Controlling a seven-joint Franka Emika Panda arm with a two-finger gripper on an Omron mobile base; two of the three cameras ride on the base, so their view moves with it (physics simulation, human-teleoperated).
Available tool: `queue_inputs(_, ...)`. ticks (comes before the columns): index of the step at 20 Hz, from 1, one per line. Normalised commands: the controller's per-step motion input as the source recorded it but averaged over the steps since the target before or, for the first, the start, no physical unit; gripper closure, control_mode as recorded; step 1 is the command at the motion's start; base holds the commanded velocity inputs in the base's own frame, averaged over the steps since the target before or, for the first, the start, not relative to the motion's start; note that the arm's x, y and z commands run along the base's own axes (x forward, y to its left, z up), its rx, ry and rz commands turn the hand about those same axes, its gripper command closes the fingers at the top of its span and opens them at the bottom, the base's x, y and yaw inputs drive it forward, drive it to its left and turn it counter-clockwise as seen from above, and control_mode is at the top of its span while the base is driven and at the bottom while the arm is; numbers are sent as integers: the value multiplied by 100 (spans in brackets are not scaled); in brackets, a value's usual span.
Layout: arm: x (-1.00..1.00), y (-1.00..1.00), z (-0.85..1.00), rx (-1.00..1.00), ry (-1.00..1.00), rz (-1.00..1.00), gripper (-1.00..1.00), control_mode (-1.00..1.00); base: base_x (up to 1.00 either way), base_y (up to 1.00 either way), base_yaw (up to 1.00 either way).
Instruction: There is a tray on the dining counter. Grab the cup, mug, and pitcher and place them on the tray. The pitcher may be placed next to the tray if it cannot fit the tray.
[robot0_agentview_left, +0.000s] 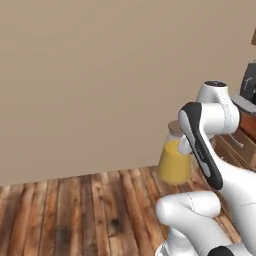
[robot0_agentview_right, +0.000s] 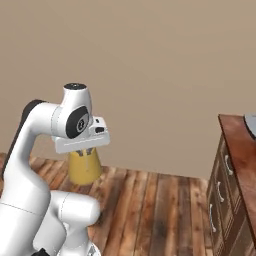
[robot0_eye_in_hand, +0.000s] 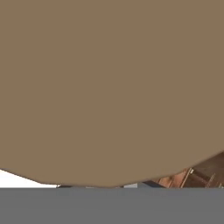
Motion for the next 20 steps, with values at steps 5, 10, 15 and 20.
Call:
queue_inputs(5,0,0,0,0,0,0,100,100,97,-3,41)
queue_inputs(10,0,0,0,0,0,0,100,100,69,0,83)
queue_inputs(15,0,0,0,0,0,0,100,100,69,-11,100)
queue_inputs(20,0,0,0,0,0,0,100,100,72,-17,100)
